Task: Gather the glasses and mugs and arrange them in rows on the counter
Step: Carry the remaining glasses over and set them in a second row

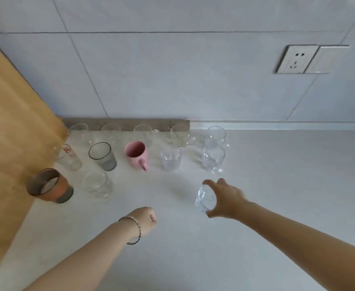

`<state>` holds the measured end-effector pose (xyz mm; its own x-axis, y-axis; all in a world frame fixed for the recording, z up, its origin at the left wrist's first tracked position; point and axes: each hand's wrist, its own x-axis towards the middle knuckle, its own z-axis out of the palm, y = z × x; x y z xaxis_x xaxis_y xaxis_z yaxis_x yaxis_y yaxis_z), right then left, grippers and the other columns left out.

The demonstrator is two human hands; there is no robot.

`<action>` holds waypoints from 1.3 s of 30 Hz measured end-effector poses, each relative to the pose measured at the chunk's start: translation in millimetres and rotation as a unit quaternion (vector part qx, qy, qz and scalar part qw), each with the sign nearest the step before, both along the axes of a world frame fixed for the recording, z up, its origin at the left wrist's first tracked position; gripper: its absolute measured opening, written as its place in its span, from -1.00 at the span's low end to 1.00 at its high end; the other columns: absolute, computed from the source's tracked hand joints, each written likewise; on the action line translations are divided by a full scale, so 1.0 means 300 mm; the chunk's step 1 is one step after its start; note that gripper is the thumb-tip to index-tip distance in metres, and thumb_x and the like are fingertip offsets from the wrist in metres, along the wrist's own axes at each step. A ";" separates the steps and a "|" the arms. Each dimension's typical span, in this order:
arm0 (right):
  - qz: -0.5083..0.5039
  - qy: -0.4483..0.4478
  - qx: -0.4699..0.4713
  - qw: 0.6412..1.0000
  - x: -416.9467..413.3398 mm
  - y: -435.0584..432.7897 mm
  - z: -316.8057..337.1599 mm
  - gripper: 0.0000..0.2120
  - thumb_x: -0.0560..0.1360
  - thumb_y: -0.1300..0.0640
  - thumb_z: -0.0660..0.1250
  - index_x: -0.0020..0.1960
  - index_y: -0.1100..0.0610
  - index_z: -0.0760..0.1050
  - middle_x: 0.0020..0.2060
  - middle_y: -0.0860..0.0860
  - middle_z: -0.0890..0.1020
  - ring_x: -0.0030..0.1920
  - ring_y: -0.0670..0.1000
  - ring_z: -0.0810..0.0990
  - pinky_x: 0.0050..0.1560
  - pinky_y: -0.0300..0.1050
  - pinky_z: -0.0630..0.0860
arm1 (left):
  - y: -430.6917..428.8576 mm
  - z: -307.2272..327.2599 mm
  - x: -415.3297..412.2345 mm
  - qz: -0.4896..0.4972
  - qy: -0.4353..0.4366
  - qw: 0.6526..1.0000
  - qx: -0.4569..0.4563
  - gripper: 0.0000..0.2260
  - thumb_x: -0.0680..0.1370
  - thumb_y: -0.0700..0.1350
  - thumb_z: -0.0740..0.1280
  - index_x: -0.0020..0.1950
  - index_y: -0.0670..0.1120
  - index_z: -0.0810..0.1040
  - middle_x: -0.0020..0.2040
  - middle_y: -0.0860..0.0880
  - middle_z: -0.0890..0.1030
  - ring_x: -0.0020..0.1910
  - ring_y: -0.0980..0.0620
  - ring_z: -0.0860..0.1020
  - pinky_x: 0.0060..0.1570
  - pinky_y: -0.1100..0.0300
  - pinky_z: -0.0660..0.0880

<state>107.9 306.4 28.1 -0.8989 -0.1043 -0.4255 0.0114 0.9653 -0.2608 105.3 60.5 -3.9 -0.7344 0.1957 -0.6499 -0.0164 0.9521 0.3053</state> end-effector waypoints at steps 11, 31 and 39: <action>0.122 0.016 0.013 0.992 -0.240 -0.596 -0.060 -0.19 0.31 -0.01 0.49 0.45 -0.10 0.15 0.34 0.11 0.30 0.25 0.18 0.47 0.20 -0.01 0.43 | -0.375 -0.045 0.024 0.113 0.001 0.993 0.022 -0.92 0.56 -0.13 0.15 -0.11 -0.02 0.40 0.01 -0.03 0.49 -0.04 0.04 0.43 -0.06 0.28 0.33; 0.008 -0.099 0.004 0.995 -0.072 -0.247 -0.146 -0.47 0.52 0.09 0.26 0.46 0.06 0.20 0.40 0.02 0.34 0.39 0.06 0.35 0.33 -0.05 0.34 | -0.150 -0.082 -0.053 0.015 -0.021 0.999 0.035 -0.81 0.55 -0.12 0.16 -0.25 0.09 0.36 -0.05 0.05 0.45 -0.05 0.07 0.42 -0.04 0.31 0.32; -0.169 -0.145 0.044 0.974 0.151 0.383 -0.105 -0.62 0.54 0.04 0.19 0.35 0.01 0.37 0.27 -0.04 0.52 0.31 0.02 0.45 0.22 -0.10 0.38 | 0.385 -0.040 -0.116 -0.138 -0.012 0.989 0.046 -0.94 0.55 -0.10 0.17 -0.09 0.00 0.42 -0.03 0.02 0.48 -0.03 0.04 0.45 -0.01 0.28 0.36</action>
<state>153.3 421.4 -3.3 -0.7166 0.2247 -0.6603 0.3931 0.9121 -0.1162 70.7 176.2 -16.0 -0.6291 0.4453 -0.6371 0.2315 0.8898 0.3933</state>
